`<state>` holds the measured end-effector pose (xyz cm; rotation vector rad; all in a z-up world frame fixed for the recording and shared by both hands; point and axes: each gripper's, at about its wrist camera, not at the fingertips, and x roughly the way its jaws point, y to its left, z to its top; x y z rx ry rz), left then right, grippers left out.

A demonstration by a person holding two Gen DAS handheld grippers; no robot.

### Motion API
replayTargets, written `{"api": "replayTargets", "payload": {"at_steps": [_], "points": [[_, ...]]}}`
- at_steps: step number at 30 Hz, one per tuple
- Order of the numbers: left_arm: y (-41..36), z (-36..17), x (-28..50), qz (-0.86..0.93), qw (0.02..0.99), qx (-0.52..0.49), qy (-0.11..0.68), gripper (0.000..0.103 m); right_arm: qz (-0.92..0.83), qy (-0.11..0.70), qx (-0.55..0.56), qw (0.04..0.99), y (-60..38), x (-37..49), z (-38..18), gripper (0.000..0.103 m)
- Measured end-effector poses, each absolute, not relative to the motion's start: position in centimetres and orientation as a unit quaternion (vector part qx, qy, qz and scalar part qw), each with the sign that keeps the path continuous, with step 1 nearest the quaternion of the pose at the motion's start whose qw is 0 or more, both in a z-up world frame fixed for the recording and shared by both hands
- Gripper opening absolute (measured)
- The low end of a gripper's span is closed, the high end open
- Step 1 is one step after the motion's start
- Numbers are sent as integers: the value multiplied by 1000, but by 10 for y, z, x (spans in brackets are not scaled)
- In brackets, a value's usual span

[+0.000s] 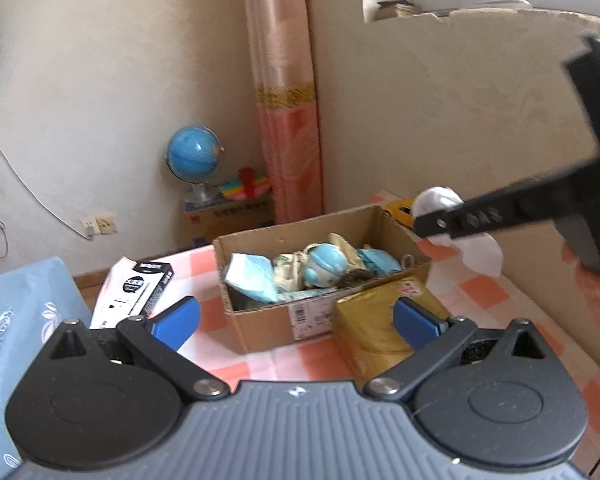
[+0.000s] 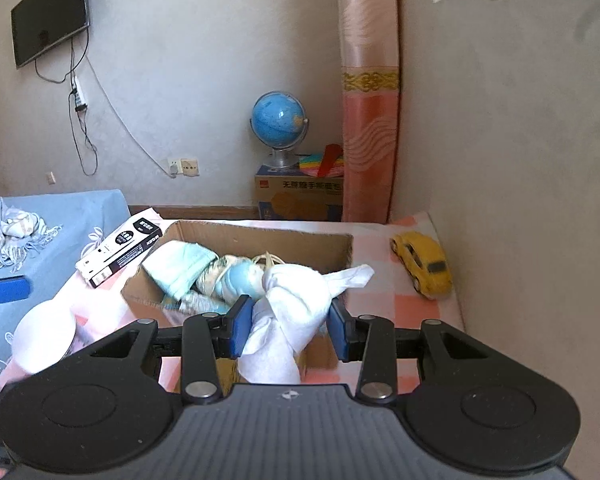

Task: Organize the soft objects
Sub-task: 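Carry the white cloth into the box and open the right gripper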

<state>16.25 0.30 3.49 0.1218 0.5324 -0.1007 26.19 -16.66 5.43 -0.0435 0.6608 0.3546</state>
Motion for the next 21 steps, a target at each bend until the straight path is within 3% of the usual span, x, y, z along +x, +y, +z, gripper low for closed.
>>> {"api": "replayTargets", "payload": {"at_steps": [15, 17, 19, 21], "points": [[26, 7, 174, -36, 960, 31, 275, 103, 173, 360, -54, 915, -133, 354, 28, 47], [28, 4, 177, -32, 960, 30, 277, 103, 169, 362, -59, 915, -131, 360, 24, 62], [30, 1, 179, -31, 959, 28, 280, 103, 162, 356, -54, 919, -132, 362, 22, 87], [31, 0, 180, -33, 958, 23, 283, 103, 157, 353, -44, 921, -135, 361, 21, 95]]}}
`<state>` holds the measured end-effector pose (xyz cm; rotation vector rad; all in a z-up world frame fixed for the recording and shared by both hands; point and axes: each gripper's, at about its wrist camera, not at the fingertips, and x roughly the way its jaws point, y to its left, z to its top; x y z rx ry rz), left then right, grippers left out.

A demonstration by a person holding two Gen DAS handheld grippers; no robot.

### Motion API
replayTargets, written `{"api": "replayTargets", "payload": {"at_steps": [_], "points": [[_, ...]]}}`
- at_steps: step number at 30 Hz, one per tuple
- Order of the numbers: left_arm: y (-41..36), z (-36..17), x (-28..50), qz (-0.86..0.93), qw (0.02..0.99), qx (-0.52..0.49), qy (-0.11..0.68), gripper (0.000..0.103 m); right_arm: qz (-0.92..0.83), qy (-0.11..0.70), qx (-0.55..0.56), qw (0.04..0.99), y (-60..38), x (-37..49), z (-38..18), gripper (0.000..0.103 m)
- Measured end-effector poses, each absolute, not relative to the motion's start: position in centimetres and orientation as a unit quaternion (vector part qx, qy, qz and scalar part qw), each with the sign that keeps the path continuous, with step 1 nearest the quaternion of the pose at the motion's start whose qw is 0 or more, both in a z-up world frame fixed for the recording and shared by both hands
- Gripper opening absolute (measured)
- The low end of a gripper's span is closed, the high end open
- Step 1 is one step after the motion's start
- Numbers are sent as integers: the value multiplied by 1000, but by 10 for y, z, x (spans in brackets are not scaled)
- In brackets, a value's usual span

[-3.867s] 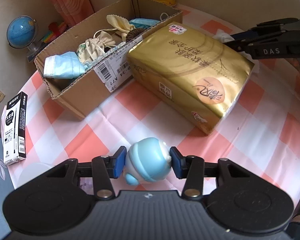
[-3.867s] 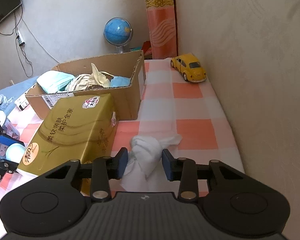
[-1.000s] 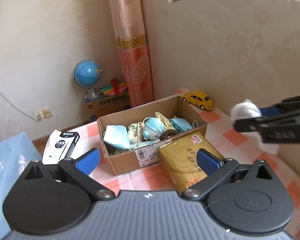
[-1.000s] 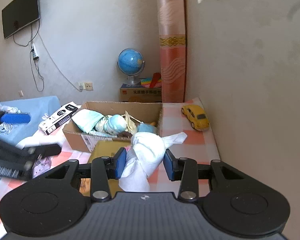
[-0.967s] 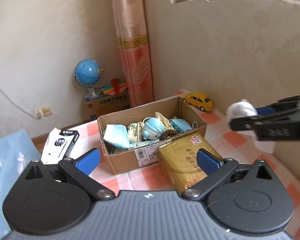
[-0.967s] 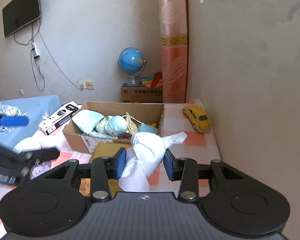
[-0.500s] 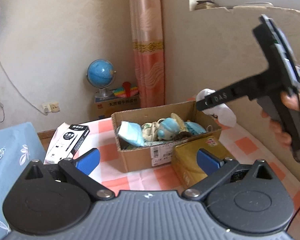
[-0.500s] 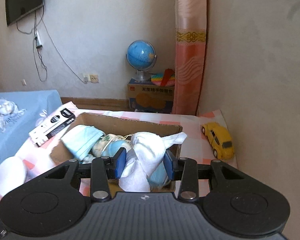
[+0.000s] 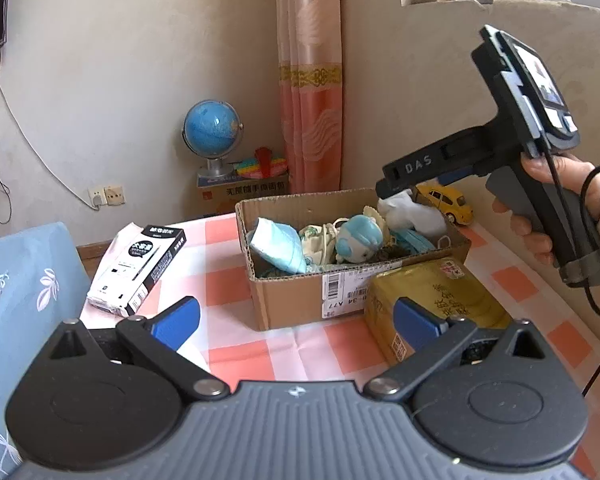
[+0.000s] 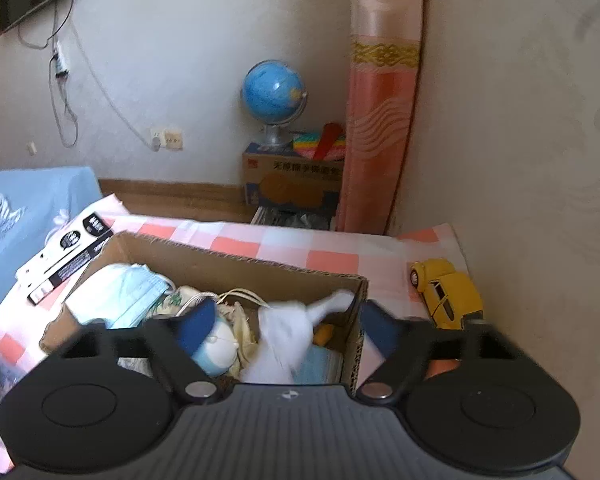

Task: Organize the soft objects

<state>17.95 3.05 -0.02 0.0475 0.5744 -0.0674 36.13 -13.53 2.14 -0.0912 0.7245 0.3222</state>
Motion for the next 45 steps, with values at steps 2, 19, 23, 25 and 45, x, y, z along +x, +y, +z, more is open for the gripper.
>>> {"api": "replayTargets", "payload": {"at_steps": [2, 19, 23, 25, 45], "points": [[31, 0, 179, -36, 958, 19, 283, 103, 154, 353, -36, 922, -138, 357, 22, 101], [29, 25, 158, -7, 950, -8, 311, 103, 72, 398, -38, 914, -148, 222, 46, 103], [26, 36, 152, -11, 946, -16, 324, 103, 46, 396, -28, 917, -149, 189, 52, 103], [23, 42, 149, -5, 945, -14, 327, 103, 43, 395, -24, 917, -149, 177, 56, 103], [10, 61, 134, 7, 945, 4, 327, 103, 26, 374, -19, 927, -157, 147, 73, 103]]}}
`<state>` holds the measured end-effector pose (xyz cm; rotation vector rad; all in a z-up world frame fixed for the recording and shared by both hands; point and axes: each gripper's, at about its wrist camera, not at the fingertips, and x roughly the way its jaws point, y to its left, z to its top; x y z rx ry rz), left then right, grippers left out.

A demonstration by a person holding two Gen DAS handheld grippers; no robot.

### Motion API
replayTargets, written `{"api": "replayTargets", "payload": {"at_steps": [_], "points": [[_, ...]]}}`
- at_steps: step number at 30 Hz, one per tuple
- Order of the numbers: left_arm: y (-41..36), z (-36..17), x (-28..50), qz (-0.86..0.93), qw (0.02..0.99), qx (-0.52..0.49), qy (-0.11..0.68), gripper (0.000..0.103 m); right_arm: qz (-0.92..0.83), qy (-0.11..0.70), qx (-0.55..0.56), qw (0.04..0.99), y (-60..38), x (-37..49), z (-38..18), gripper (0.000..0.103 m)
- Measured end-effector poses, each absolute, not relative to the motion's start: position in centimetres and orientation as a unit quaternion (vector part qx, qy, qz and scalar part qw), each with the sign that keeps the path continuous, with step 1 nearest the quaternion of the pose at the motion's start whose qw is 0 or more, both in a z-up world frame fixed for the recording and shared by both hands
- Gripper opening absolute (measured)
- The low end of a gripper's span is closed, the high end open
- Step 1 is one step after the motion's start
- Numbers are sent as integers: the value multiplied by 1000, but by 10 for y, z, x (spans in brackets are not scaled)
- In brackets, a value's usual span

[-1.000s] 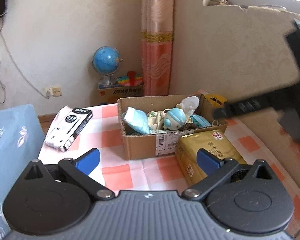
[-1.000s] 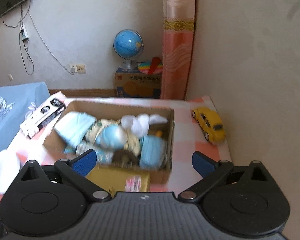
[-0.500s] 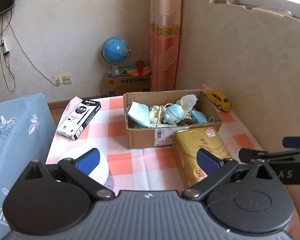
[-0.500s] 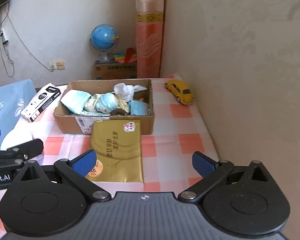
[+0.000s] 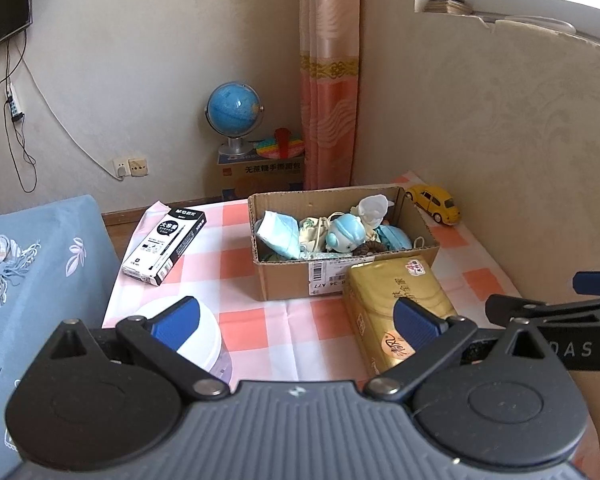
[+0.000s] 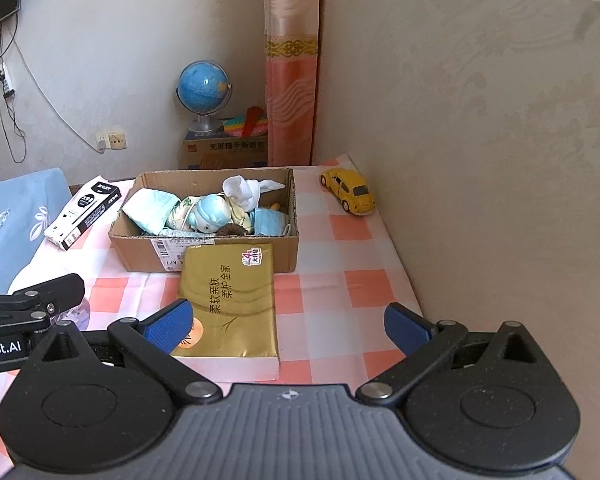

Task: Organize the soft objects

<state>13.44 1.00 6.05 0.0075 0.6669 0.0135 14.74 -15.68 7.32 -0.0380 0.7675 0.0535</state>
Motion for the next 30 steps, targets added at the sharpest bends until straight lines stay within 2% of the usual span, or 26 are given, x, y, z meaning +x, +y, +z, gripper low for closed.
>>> {"api": "replayTargets", "payload": {"at_steps": [30], "points": [[8, 62, 133, 8, 945, 10, 326, 103, 23, 367, -14, 930, -160, 143, 76, 103]]}}
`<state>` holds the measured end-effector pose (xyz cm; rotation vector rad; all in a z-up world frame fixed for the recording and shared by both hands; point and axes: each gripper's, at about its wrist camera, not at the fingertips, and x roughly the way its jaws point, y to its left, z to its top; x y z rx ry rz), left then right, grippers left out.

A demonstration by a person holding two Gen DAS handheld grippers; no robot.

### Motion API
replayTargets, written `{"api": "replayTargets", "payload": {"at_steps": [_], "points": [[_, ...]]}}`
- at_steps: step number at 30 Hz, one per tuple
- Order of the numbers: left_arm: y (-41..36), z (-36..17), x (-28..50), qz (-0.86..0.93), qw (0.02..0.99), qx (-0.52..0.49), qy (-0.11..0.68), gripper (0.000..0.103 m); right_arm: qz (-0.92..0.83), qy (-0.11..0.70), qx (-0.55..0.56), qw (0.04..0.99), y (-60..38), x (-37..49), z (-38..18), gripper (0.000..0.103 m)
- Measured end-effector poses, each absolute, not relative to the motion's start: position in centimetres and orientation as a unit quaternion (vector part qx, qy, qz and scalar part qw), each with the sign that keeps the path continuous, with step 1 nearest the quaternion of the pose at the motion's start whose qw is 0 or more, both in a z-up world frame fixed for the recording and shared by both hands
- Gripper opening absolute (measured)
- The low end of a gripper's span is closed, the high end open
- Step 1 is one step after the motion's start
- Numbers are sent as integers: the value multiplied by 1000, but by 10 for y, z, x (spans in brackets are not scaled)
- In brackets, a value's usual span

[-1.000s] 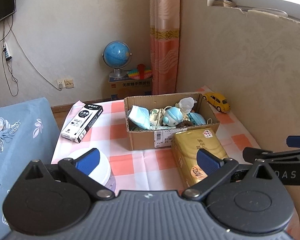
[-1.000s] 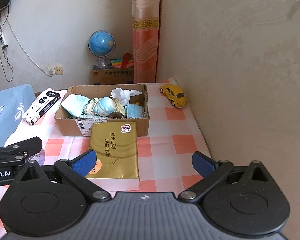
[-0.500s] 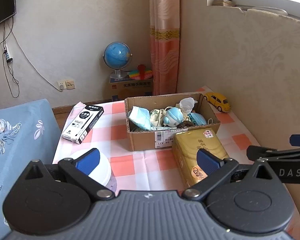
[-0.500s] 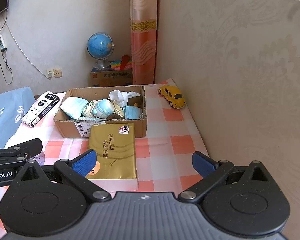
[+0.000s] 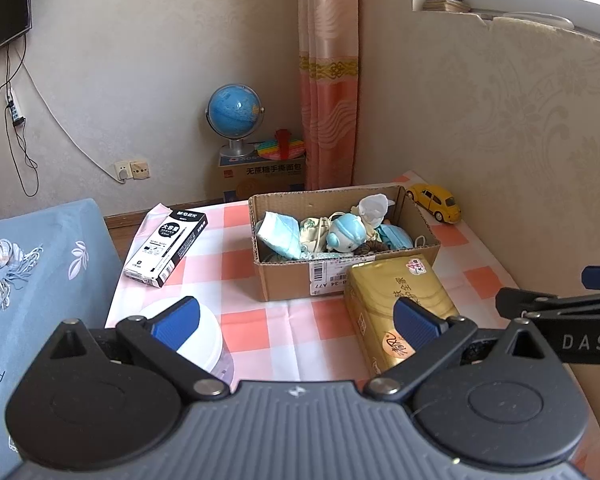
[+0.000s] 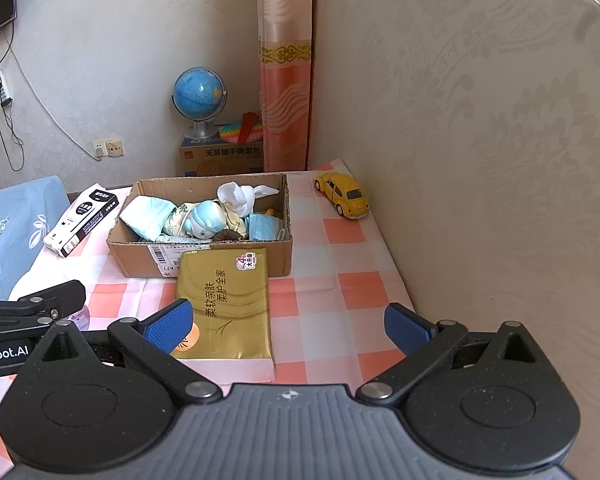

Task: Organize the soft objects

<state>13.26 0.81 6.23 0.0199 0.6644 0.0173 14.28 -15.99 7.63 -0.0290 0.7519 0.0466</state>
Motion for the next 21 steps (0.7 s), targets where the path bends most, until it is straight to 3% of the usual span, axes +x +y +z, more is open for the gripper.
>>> {"api": "replayTargets", "payload": {"at_steps": [21], "points": [[7, 62, 132, 8, 945, 12, 326, 103, 18, 364, -16, 931, -161, 141, 77, 103]]}}
